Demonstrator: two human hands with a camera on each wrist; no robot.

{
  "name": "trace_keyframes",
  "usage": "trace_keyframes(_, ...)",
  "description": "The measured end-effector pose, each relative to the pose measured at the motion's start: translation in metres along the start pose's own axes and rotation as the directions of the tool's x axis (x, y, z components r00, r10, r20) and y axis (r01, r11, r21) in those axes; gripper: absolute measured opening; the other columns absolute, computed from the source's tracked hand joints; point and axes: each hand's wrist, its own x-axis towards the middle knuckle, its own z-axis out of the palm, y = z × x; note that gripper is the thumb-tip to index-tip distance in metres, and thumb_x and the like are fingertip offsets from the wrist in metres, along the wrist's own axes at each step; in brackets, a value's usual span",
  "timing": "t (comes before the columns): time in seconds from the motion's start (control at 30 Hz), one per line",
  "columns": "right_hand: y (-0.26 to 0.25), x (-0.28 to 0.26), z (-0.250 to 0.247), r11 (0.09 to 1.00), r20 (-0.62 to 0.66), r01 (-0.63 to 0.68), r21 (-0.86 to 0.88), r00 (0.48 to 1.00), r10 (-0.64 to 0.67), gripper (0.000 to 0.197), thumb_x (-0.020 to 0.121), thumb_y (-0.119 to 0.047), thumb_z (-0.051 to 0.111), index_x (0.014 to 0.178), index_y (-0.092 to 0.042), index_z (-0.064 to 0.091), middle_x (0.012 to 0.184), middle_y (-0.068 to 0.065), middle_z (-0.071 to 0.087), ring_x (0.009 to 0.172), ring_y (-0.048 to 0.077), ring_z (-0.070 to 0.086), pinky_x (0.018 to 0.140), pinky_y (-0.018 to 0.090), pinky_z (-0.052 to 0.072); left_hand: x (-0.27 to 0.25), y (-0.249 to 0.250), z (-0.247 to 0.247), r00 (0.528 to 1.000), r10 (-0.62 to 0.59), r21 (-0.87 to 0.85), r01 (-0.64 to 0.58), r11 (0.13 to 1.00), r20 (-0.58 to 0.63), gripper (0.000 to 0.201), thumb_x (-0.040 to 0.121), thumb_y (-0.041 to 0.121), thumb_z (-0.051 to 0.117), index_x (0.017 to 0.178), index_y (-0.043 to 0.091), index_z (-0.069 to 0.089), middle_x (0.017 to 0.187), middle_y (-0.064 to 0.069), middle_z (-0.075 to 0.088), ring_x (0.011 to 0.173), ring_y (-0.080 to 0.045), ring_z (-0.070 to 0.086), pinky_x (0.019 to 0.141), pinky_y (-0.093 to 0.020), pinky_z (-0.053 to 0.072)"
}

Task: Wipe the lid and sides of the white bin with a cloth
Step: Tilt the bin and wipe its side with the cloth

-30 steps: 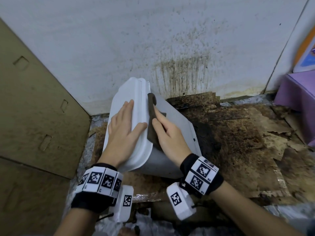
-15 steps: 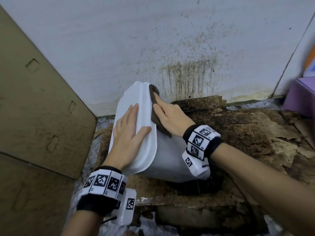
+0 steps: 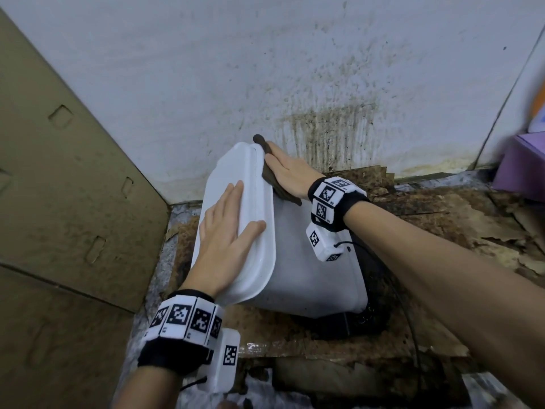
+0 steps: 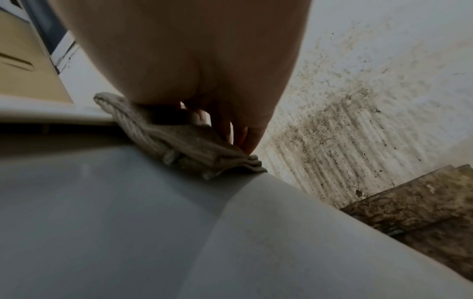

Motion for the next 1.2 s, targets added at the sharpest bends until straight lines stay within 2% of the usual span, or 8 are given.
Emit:
trace_keyframes(0.2, 0.003, -0.022, 0.010, 0.994, -0.060, 0.069, 0.084, 0.996, -0.064, 0.052, 0.109, -0.046, 0.022, 0.159, -0.044, 0.007, 0.126, 0.001, 0.062, 0.097, 0.018, 0.059, 0.093, 0.033, 0.039, -0.001, 0.001, 0.001, 1.000, -0.003, 0.007, 0.003, 1.000, -0.002, 0.084, 0.085, 0.066, 0.038, 0.161, 0.042, 0.012, 0.168, 0.020, 0.010, 0.145, 0.008, 0.008, 0.124, -0.040, 0.008)
trace_keyframes(0.27, 0.008, -0.034, 0.020, 0.991, -0.066, 0.070, 0.110, 0.996, -0.063, 0.055, 0.109, -0.045, 0.023, 0.160, -0.039, 0.005, 0.150, 0.006, 0.048, 0.127, 0.023, 0.052, 0.110, 0.035, 0.035, 0.000, 0.002, 0.001, 1.000, -0.004, 0.016, 0.004, 1.000, -0.003, 0.085, 0.084, 0.068, 0.035, 0.161, 0.042, 0.012, 0.169, 0.019, 0.010, 0.146, 0.006, 0.009, 0.123, -0.039, 0.008)
trace_keyframes(0.3, 0.011, -0.041, 0.026, 0.988, -0.066, 0.071, 0.136, 0.996, -0.063, 0.057, 0.109, -0.046, 0.023, 0.161, -0.036, 0.005, 0.162, 0.003, 0.032, 0.145, 0.019, 0.036, 0.120, 0.038, 0.026, 0.001, 0.002, 0.002, 1.000, -0.004, 0.015, 0.004, 1.000, -0.005, 0.086, 0.083, 0.069, 0.035, 0.161, 0.041, 0.012, 0.169, 0.019, 0.010, 0.146, 0.006, 0.009, 0.124, -0.039, 0.008)
trace_keyframes(0.4, 0.018, -0.068, 0.050, 0.969, -0.094, 0.069, 0.235, 0.994, -0.048, 0.058, 0.107, -0.050, 0.021, 0.161, -0.036, 0.006, 0.170, -0.008, 0.008, 0.155, 0.006, 0.005, 0.127, 0.043, 0.010, 0.001, 0.002, 0.002, 1.000, -0.004, 0.008, 0.004, 1.000, -0.007, 0.086, 0.083, 0.068, 0.035, 0.161, 0.041, 0.012, 0.169, 0.019, 0.010, 0.145, 0.007, 0.009, 0.124, -0.039, 0.009)
trace_keyframes(0.6, 0.008, -0.133, 0.090, 0.948, -0.273, 0.126, 0.292, 0.961, -0.044, 0.051, 0.108, -0.045, 0.019, 0.159, -0.044, 0.011, 0.167, -0.021, 0.012, 0.155, 0.003, 0.006, 0.127, 0.044, 0.012, 0.000, 0.003, 0.003, 1.000, -0.008, 0.026, 0.009, 1.000, -0.009, 0.087, 0.082, 0.069, 0.033, 0.161, 0.041, 0.011, 0.169, 0.018, 0.010, 0.146, 0.006, 0.009, 0.120, -0.030, 0.006)
trace_keyframes(0.7, 0.005, -0.147, 0.100, 0.963, -0.310, 0.129, 0.237, 0.949, -0.051, 0.053, 0.107, -0.045, 0.016, 0.159, -0.042, 0.012, 0.167, -0.020, 0.013, 0.154, 0.001, 0.007, 0.126, 0.043, 0.013, -0.001, 0.001, 0.002, 1.000, -0.017, 0.015, 0.017, 1.000, -0.014, 0.087, 0.082, 0.068, 0.033, 0.161, 0.040, 0.011, 0.169, 0.017, 0.011, 0.145, 0.006, 0.010, 0.124, -0.037, 0.008)
trace_keyframes(1.0, 0.034, -0.159, 0.110, 0.984, -0.358, 0.101, 0.150, 0.933, -0.041, 0.051, 0.108, -0.040, 0.020, 0.159, -0.039, 0.019, 0.166, -0.020, 0.014, 0.152, -0.003, 0.009, 0.124, 0.025, 0.009, -0.001, 0.000, 0.002, 1.000, -0.004, 0.021, 0.004, 1.000, -0.021, 0.086, 0.084, 0.066, 0.035, 0.162, 0.038, 0.013, 0.169, 0.017, 0.012, 0.147, 0.003, 0.010, 0.123, -0.037, 0.008)
trace_keyframes(1.2, 0.092, -0.172, 0.121, 0.962, -0.414, -0.061, 0.265, 0.894, 0.170, 0.051, 0.103, -0.048, 0.018, 0.154, -0.046, 0.025, 0.164, -0.022, 0.020, 0.152, -0.002, 0.013, 0.127, 0.040, 0.015, -0.001, 0.000, 0.000, 0.999, -0.023, -0.006, 0.023, 1.000, -0.022, 0.087, 0.081, 0.067, 0.036, 0.161, 0.039, 0.014, 0.168, 0.019, 0.013, 0.148, 0.002, 0.009, 0.119, -0.030, 0.006)
